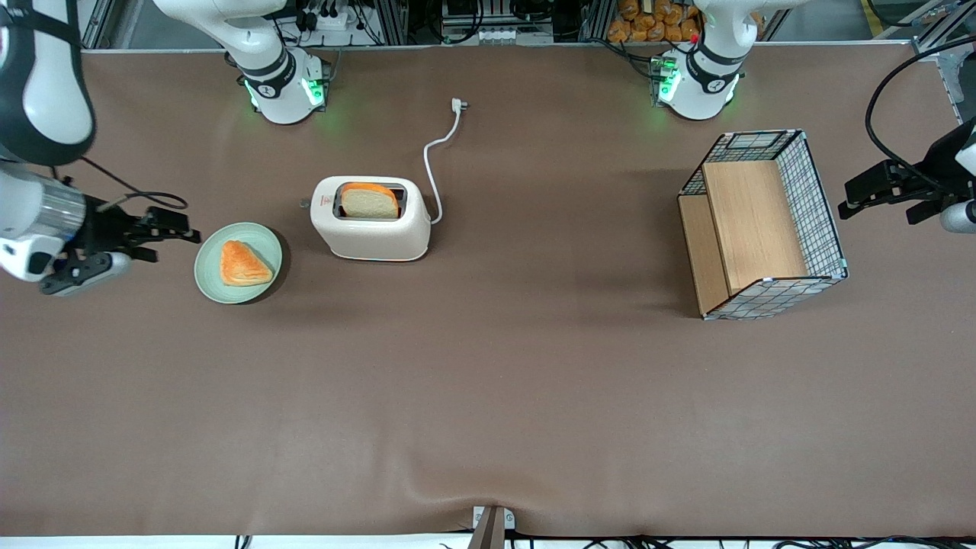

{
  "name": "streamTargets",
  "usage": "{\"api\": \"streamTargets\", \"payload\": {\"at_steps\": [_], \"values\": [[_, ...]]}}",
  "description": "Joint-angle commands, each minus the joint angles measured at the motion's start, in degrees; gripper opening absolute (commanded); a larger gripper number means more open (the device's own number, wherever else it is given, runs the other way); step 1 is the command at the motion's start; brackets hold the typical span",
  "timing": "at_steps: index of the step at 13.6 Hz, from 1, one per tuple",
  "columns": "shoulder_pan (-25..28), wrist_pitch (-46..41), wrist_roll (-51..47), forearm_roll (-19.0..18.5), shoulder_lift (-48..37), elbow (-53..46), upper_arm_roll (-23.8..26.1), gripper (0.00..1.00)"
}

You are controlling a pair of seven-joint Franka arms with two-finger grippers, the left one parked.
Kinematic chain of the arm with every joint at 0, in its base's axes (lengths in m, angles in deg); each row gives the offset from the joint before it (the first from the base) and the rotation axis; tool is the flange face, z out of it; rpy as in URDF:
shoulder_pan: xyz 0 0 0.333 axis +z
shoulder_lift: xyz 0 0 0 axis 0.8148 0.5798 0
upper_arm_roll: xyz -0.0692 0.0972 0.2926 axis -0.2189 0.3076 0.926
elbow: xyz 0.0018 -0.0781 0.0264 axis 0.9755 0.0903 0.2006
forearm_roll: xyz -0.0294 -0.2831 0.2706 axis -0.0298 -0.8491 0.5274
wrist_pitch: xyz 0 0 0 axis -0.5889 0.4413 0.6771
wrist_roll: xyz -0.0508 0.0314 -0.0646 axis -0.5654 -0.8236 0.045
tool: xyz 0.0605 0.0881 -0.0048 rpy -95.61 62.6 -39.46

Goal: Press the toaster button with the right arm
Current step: 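Lift the right gripper away from the toaster button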

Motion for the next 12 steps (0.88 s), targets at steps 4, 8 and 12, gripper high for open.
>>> {"api": "streamTargets", "payload": {"at_steps": [4,8,12], "values": [[-4.4,-6.0,-1.1,-8.3,6.0,-17.7,6.9,1.00],[-4.7,-9.0,-5.4,-9.0,2.3,-19.0,7.2,1.00],[-4.3,-10.1,-16.1,-8.8,-3.0,-15.5,7.1,1.00]]}}
